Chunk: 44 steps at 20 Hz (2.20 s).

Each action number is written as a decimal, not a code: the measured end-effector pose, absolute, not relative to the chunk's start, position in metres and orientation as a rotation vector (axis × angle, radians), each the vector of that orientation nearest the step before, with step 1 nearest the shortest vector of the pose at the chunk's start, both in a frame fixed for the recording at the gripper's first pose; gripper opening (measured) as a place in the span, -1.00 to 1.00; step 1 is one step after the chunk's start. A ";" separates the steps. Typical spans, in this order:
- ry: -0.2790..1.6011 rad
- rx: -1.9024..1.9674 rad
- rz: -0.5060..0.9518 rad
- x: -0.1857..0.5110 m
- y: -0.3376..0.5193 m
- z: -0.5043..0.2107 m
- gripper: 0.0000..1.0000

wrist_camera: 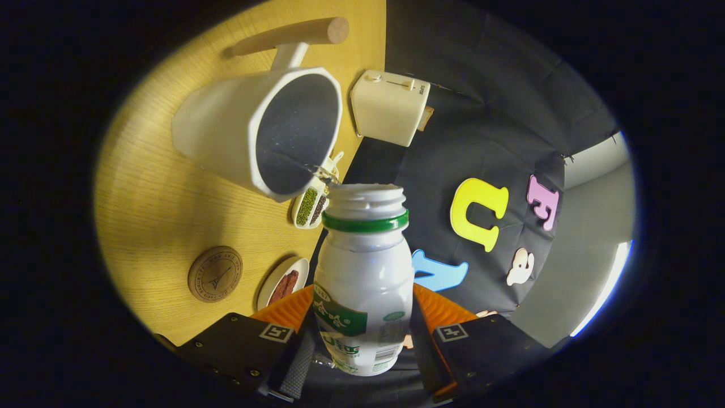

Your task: Take the bottle from table, then pour the juice into the cup, finally place the bottle on the coaster

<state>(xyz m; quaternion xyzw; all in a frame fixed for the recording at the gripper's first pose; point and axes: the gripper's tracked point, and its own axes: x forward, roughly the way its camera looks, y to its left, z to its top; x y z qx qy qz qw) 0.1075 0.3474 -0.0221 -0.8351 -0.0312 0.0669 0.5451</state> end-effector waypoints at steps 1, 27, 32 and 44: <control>-0.077 -1.980 0.155 0.108 0.347 -0.021 0.52; -0.086 -2.009 0.131 0.103 0.349 -0.018 0.52; -0.109 -2.026 0.129 0.103 0.354 -0.018 0.52; -0.162 -2.051 0.123 0.099 0.367 -0.019 0.52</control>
